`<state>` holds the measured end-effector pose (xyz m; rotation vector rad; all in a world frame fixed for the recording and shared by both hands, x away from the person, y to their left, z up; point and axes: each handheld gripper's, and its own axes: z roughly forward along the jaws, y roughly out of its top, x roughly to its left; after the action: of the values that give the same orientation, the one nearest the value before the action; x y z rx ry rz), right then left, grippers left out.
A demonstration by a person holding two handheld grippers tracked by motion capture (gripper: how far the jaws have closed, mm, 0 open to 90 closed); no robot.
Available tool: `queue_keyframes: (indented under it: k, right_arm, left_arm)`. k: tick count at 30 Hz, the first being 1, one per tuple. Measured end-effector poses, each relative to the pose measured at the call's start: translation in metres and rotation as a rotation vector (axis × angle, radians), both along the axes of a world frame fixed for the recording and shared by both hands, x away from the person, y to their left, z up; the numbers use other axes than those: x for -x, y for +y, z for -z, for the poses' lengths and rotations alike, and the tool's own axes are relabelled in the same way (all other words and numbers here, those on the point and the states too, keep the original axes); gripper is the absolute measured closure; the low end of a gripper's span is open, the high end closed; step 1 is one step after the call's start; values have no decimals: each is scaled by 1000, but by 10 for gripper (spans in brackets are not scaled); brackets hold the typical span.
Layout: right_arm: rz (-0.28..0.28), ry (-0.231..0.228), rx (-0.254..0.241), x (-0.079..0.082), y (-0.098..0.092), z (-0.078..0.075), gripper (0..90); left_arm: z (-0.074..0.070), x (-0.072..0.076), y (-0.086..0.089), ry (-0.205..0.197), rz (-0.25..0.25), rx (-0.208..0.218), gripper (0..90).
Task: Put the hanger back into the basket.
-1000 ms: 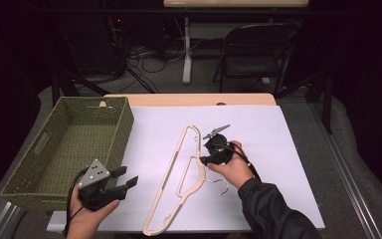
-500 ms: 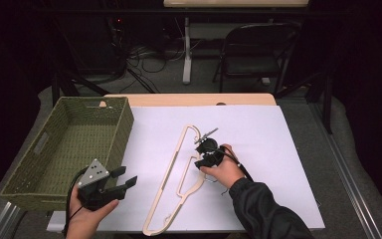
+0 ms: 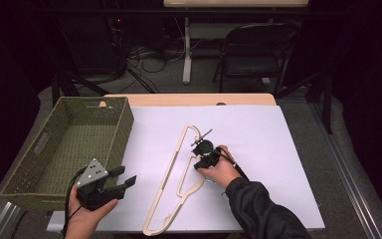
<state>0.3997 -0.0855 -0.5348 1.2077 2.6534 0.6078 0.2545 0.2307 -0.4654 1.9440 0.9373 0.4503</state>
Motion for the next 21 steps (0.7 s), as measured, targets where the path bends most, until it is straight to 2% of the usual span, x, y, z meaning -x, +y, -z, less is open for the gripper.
queue_keyframes:
  k: [8, 9, 10, 11, 12, 18, 21]
  right_arm:
    - [14, -9, -23, 2, 4, -5, 607]
    - [-23, -1, 12, 0, 3, -8, 604]
    - [-32, 5, 35, -1, 3, -10, 598]
    - [6, -21, -1, 0, 5, -6, 593]
    - [12, -4, 8, -2, 4, -4, 593]
    - [6, 11, 36, -2, 5, -1, 603]
    - [8, 19, 39, -2, 6, -2, 641]
  left_arm:
    - [0, 0, 0, 1, 1, -4, 463]
    - [0, 0, 0, 1, 1, -3, 463]
    - [0, 0, 0, 1, 1, -3, 463]
    - [0, 0, 0, -1, -1, -2, 464]
    - [0, 0, 0, -1, 0, -2, 463]
    - [1, 0, 0, -2, -1, -3, 463]
    - [1, 0, 0, 0, -1, -3, 463]
